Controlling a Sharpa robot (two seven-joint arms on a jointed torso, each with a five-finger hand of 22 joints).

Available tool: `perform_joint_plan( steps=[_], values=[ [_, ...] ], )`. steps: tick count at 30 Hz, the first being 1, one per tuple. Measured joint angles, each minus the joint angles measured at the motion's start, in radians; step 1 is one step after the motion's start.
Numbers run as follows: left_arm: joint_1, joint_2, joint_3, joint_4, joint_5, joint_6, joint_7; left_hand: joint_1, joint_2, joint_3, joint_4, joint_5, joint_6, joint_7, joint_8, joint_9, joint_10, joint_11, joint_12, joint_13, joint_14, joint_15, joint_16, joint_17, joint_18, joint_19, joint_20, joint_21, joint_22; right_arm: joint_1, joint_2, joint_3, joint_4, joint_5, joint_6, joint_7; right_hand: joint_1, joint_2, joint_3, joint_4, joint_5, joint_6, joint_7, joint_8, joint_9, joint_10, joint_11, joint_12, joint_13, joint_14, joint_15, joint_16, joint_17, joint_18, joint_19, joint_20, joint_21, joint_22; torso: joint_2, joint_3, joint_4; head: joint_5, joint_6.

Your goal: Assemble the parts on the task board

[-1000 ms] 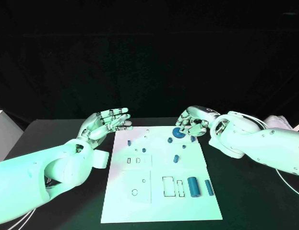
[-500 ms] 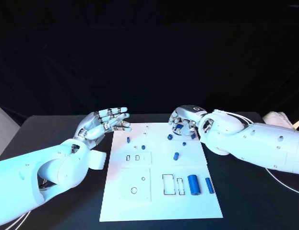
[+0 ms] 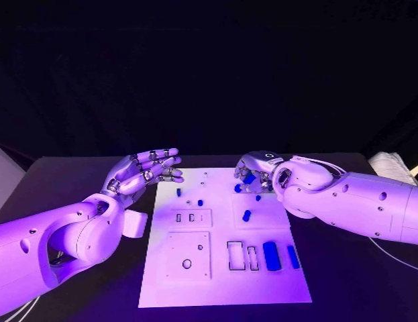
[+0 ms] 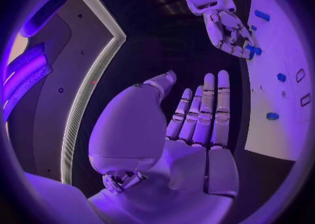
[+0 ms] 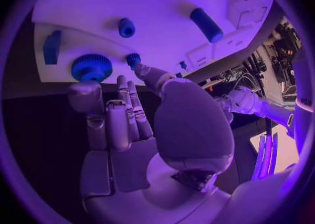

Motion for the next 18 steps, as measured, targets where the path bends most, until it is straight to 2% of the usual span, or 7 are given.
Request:
perform_joint_plan(
  steps=[8,18],
  values=[
    [0.002,-0.005,0.000,-0.001,0.000,0.000,-0.002,-0.004,-0.004,-0.003,-0.003,0.000,-0.013,-0.002,0.000,-0.003,-0.004,0.004,0.000,0.000,-0.026,0.006,0.004,0.011,0.000,-0.021,0.007,0.014,0.010,-0.003,-0.004,0.000,0.013,-0.012,0.027,-0.013,0.000,0.000,-0.020,0.002,-0.004,-0.004,-0.004,0.000,0.003,-0.009,0.000,0.006,0.005,0.000,0.000,0.011,0.009,0.000,-0.001,0.001,0.004,0.010,0.007,0.0004,0.0002,-0.002,0.003],
    [0.004,-0.006,0.000,-0.004,0.000,-0.001,-0.004,-0.004,-0.004,-0.003,-0.003,0.000,-0.020,-0.002,0.000,-0.003,-0.004,0.004,0.000,0.000,-0.033,0.006,0.004,0.011,0.000,-0.021,0.007,0.014,0.012,-0.003,0.004,0.002,0.009,-0.016,0.029,-0.016,0.002,0.003,-0.024,0.006,-0.003,-0.004,-0.004,0.000,0.010,-0.005,-0.004,0.020,0.009,0.000,0.000,0.018,0.017,0.000,0.002,0.005,0.020,0.032,0.015,0.0021,0.0007,0.000,0.008]
  ],
)
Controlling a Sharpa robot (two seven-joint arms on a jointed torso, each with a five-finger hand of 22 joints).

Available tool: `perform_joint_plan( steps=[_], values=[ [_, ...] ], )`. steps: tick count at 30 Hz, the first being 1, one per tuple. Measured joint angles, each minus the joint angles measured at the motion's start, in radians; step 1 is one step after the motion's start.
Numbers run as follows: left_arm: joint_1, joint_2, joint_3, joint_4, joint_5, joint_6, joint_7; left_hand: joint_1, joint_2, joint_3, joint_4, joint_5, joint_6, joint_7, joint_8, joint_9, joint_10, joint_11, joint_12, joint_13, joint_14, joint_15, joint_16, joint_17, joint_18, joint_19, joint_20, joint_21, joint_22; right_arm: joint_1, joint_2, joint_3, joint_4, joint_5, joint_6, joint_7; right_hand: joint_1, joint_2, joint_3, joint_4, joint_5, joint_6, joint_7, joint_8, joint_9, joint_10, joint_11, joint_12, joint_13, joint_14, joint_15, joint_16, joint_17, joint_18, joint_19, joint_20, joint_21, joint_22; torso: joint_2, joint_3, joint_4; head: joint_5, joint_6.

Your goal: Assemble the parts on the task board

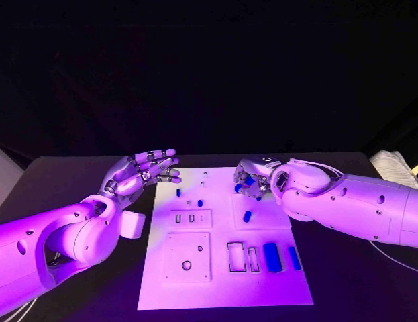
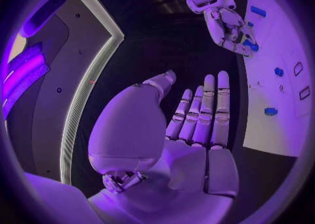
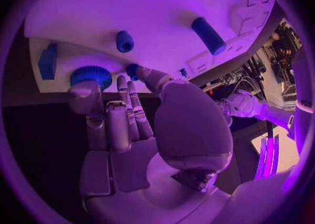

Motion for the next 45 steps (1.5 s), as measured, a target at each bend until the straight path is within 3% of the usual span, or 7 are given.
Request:
perform_joint_plan(
  steps=[6,11,14,18,32,40,45],
  values=[
    [0.001,-0.002,0.000,-0.002,0.000,-0.001,-0.001,0.000,0.000,0.000,0.000,0.000,0.000,0.000,0.000,-0.001,0.000,0.000,0.000,0.000,0.000,0.000,0.000,0.001,0.000,0.000,0.000,0.004,0.000,-0.003,0.006,0.000,-0.008,0.000,-0.004,0.000,0.009,0.009,0.008,0.008,0.000,0.015,0.000,0.014,0.008,0.021,-0.005,0.017,0.006,0.000,0.000,0.011,0.000,0.000,0.008,-0.001,0.017,0.020,0.004,0.0006,0.0000,0.002,0.001],
    [0.002,-0.002,0.000,-0.002,0.000,-0.001,-0.003,0.000,0.000,0.000,0.000,0.000,0.000,0.000,0.000,-0.001,0.000,0.000,0.000,0.000,0.000,0.000,0.000,0.001,0.000,0.000,0.000,0.004,0.000,-0.004,0.008,0.000,-0.009,0.001,-0.012,0.000,0.020,0.020,0.022,0.005,0.000,0.037,-0.010,0.026,0.016,0.055,-0.013,0.035,0.015,0.000,0.000,0.020,0.000,0.000,0.014,-0.007,0.034,0.044,0.006,0.0012,-0.0007,0.003,0.002],
    [0.003,-0.002,0.000,-0.003,0.000,-0.001,-0.004,0.000,0.000,0.003,-0.003,0.000,0.000,0.000,0.000,-0.001,0.000,0.000,0.000,0.000,0.000,0.000,0.000,0.001,0.000,0.000,0.000,0.004,0.001,-0.004,0.009,0.001,-0.009,0.001,-0.020,0.000,0.036,0.036,0.033,-0.005,-0.003,0.064,-0.020,0.044,0.030,0.090,-0.025,0.056,0.026,-0.003,-0.012,0.026,0.000,0.000,0.021,-0.013,0.047,0.062,0.007,0.0012,-0.0007,0.003,0.001],
    [0.003,-0.002,0.000,-0.004,0.000,-0.001,-0.005,0.000,0.000,0.003,-0.003,0.000,0.000,0.000,0.000,-0.001,0.000,0.000,0.000,0.000,-0.001,0.001,0.000,0.002,0.000,0.000,0.000,0.004,0.001,-0.004,0.008,0.001,-0.008,0.000,-0.040,0.000,0.049,0.048,0.052,-0.024,-0.044,0.103,-0.040,0.078,0.032,0.139,-0.048,0.082,0.048,-0.004,-0.029,0.031,0.000,0.000,0.030,-0.024,0.066,0.087,0.009,0.0018,-0.0009,0.004,0.001],
    [0.004,-0.003,0.000,-0.020,0.000,-0.001,-0.009,0.000,0.000,0.003,-0.003,0.000,0.000,0.000,0.000,-0.001,0.000,0.000,0.000,0.000,-0.007,0.000,0.000,0.003,0.000,-0.007,0.000,0.008,0.003,-0.003,0.004,0.003,0.017,0.004,-0.154,-0.030,0.049,0.060,0.047,-0.025,-0.055,0.115,-0.042,0.097,0.032,0.150,-0.053,0.089,0.076,-0.002,-0.034,0.033,0.000,0.000,0.027,-0.035,0.072,0.102,0.012,0.0022,-0.0012,0.005,0.014],
    [0.007,-0.003,0.000,-0.031,0.002,-0.002,-0.012,-0.004,0.004,0.003,-0.003,-0.005,0.000,0.000,0.000,-0.001,0.000,0.000,0.000,0.000,-0.007,0.000,0.004,0.005,0.000,-0.007,0.000,0.008,0.003,0.011,0.051,0.010,-0.017,0.023,-0.181,-0.052,0.041,0.068,0.044,-0.022,-0.055,0.105,-0.051,0.097,0.032,0.145,-0.052,0.084,0.085,-0.002,-0.034,0.033,0.000,0.000,0.027,-0.035,0.072,0.100,0.015,0.0019,-0.0007,0.004,0.022],
    [0.008,-0.003,0.000,-0.033,0.002,-0.002,-0.015,-0.004,0.004,0.003,-0.003,-0.005,0.000,0.000,0.000,-0.001,0.000,0.000,0.000,0.000,-0.007,0.000,0.004,0.005,0.000,-0.007,0.000,0.008,0.004,0.014,0.086,0.016,-0.046,0.034,-0.191,-0.060,0.031,0.061,0.049,-0.018,-0.050,0.100,-0.046,0.097,0.032,0.137,-0.051,0.078,0.082,-0.002,-0.034,0.033,0.000,0.000,0.027,-0.034,0.072,0.098,0.018,0.0012,0.0019,0.004,0.023]
  ],
)
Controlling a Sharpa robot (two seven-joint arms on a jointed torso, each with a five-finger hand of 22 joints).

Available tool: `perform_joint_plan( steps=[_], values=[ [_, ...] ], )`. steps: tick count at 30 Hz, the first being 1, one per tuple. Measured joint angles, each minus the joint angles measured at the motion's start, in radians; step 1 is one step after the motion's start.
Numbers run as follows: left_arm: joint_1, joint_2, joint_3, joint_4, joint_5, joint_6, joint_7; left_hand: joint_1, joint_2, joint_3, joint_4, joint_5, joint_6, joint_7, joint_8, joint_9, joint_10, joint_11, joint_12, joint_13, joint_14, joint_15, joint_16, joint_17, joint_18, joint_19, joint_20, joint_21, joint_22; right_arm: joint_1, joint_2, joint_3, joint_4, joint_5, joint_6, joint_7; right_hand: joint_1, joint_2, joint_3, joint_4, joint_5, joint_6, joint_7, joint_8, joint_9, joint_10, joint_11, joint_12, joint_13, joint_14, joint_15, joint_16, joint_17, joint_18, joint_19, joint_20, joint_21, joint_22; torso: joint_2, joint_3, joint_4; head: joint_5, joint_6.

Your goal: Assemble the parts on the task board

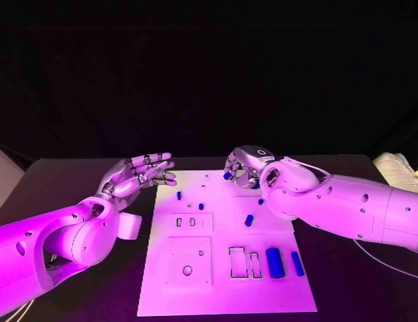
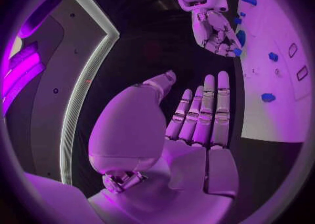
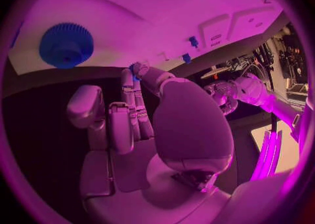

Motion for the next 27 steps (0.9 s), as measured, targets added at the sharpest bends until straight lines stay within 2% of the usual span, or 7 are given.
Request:
perform_joint_plan(
  steps=[11,15,18,20,27],
  values=[
    [0.002,0.001,0.000,0.004,0.001,0.000,-0.004,0.000,0.000,0.000,0.000,0.000,0.000,0.000,0.000,0.000,0.000,0.000,0.000,0.000,0.000,0.000,0.000,0.001,0.000,0.000,0.000,0.000,0.000,0.001,0.084,0.003,-0.065,0.015,-0.013,-0.003,0.000,0.000,0.001,0.001,0.005,-0.004,0.001,-0.002,0.000,-0.003,0.003,-0.004,0.001,0.000,0.000,0.004,0.000,0.000,0.000,0.000,-0.004,-0.001,0.004,0.0000,0.0000,0.007,0.000],
    [0.002,0.002,0.000,0.006,0.001,0.000,-0.005,0.000,0.000,0.000,0.000,0.000,0.000,0.000,0.000,-0.001,0.000,0.000,0.000,0.000,-0.004,0.004,0.000,0.001,0.000,0.000,0.000,0.000,0.000,-0.002,0.101,0.004,-0.077,0.018,-0.014,-0.002,0.000,0.000,0.001,0.001,0.005,-0.004,0.001,-0.003,0.000,-0.003,0.003,-0.004,0.001,0.000,0.000,0.004,0.000,0.000,0.000,0.000,-0.004,-0.003,0.006,-0.0005,0.0026,0.006,-0.001],
    [0.003,0.002,0.000,0.006,0.001,0.000,-0.006,0.000,0.000,0.000,0.000,0.000,0.000,0.000,0.000,-0.001,0.000,0.000,0.000,0.000,-0.004,0.004,0.000,0.001,0.000,0.000,0.000,0.000,0.001,-0.003,0.110,0.004,-0.085,0.020,-0.014,-0.002,0.000,0.000,0.001,0.001,0.006,-0.006,0.002,-0.004,0.000,-0.003,0.003,-0.004,0.001,0.000,0.000,0.004,0.000,0.000,0.000,0.000,-0.004,-0.003,0.007,-0.0022,0.0053,0.004,-0.001],
    [0.003,0.001,0.000,0.007,0.001,0.000,-0.006,0.000,0.000,0.000,0.000,0.000,0.000,0.000,0.000,-0.001,0.000,0.000,0.000,0.000,-0.004,0.004,0.000,0.001,0.000,0.000,0.000,0.000,0.001,-0.003,0.115,0.004,-0.090,0.020,-0.014,-0.002,0.000,0.000,0.001,0.001,0.011,-0.007,0.001,-0.004,0.000,-0.003,0.003,-0.004,0.002,0.000,0.000,0.004,0.000,0.000,0.000,0.000,-0.004,-0.003,0.007,-0.0034,0.0058,0.004,-0.001],
    [0.006,0.000,0.000,0.008,0.001,-0.001,-0.007,0.000,0.000,0.000,0.000,0.000,0.000,0.000,0.000,-0.001,0.000,0.000,0.000,0.000,-0.004,0.004,0.000,0.001,0.000,0.000,0.000,0.004,0.001,-0.005,0.139,0.004,-0.113,0.022,-0.012,-0.004,0.000,0.000,0.001,0.001,0.011,-0.009,0.002,-0.003,0.000,-0.002,0.003,-0.004,0.002,0.000,0.000,0.004,0.000,0.000,0.000,0.000,-0.004,-0.003,0.011,-0.0034,0.0060,0.009,0.000]
  ],
)
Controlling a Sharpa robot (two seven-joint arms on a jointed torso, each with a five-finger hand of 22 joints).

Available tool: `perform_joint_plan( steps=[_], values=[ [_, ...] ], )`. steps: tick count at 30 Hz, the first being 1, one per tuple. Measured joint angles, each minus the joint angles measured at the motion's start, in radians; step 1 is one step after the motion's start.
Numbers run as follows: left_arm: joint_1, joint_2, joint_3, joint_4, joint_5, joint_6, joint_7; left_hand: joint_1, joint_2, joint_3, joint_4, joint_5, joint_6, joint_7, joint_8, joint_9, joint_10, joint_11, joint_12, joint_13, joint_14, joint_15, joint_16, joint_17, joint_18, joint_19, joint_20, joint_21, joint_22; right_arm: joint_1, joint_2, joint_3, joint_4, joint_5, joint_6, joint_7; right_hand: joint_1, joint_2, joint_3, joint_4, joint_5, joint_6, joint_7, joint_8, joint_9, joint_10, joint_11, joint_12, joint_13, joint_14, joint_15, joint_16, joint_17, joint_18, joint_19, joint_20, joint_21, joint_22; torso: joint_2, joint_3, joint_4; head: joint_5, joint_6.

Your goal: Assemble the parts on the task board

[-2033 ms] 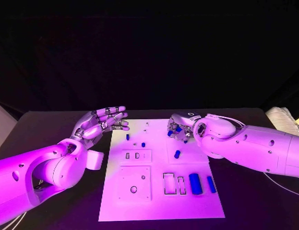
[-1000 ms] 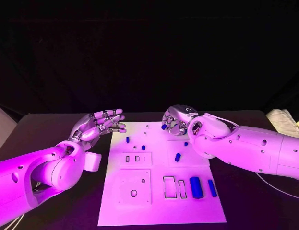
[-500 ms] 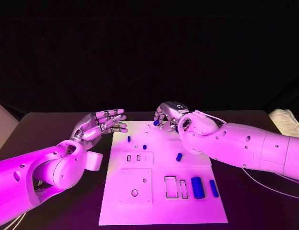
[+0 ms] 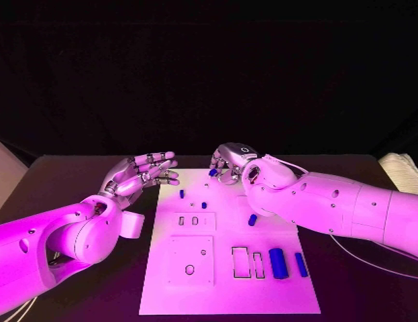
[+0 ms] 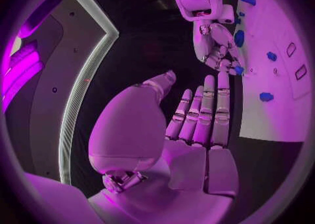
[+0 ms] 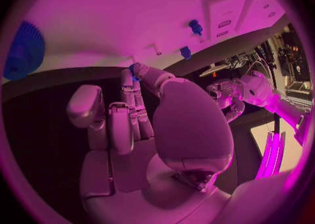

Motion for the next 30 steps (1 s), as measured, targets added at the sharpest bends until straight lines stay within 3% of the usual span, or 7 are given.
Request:
perform_joint_plan(
  steps=[8,18,20,30],
  values=[
    [0.002,-0.001,0.000,0.005,0.000,-0.001,-0.001,0.000,0.000,0.000,0.000,0.000,0.000,0.000,0.000,0.000,0.000,0.000,0.000,0.000,-0.006,-0.002,0.000,0.001,0.000,-0.003,0.003,0.000,0.001,-0.003,0.018,0.000,-0.025,0.001,0.004,-0.001,0.000,0.000,0.000,0.000,0.004,-0.003,0.000,0.000,0.005,-0.004,0.004,0.000,0.001,0.000,0.000,0.000,0.000,0.000,0.000,0.000,0.000,0.000,0.002,-0.0016,0.0022,0.001,-0.002],
    [0.008,-0.002,0.000,0.007,0.000,-0.003,-0.001,0.000,0.000,0.000,0.000,0.000,0.000,0.000,-0.004,0.000,-0.004,0.004,0.000,0.000,-0.007,0.000,0.000,0.001,0.000,-0.006,0.001,0.000,0.002,-0.007,0.039,0.000,-0.047,0.001,0.016,-0.001,0.000,0.000,0.000,0.000,0.004,-0.007,0.000,0.000,0.006,-0.004,0.004,0.000,0.002,0.000,0.000,0.000,0.000,0.000,0.000,0.000,-0.005,-0.003,0.003,-0.0006,-0.0006,0.006,0.003],
    [0.010,-0.002,0.000,0.007,0.000,-0.003,-0.002,0.000,0.000,0.000,0.000,0.000,0.000,0.000,-0.004,0.000,-0.004,0.004,0.000,0.000,-0.007,0.000,0.000,0.001,0.000,-0.007,0.000,0.000,0.002,-0.008,0.043,0.000,-0.052,0.001,0.018,0.000,-0.005,-0.006,0.000,0.000,0.004,-0.007,0.000,0.000,0.035,-0.004,0.004,0.000,0.004,0.000,0.000,0.000,0.000,0.000,-0.004,0.004,-0.005,-0.003,0.004,-0.0005,-0.0008,0.007,0.003],
    [0.014,-0.002,0.000,0.006,0.000,-0.005,-0.003,0.000,0.000,0.000,0.000,0.000,0.000,0.000,-0.004,0.000,-0.003,0.003,0.000,0.000,-0.007,0.000,0.000,0.001,0.000,-0.007,0.000,0.000,0.002,-0.011,0.052,0.000,-0.062,0.002,0.027,0.001,-0.007,-0.007,0.002,0.002,0.004,-0.012,0.001,-0.004,0.036,-0.006,0.006,-0.004,0.004,0.000,0.000,0.000,0.000,0.000,-0.006,0.002,-0.011,-0.008,0.005,0.0001,-0.0006,0.007,0.001]
  ],
)
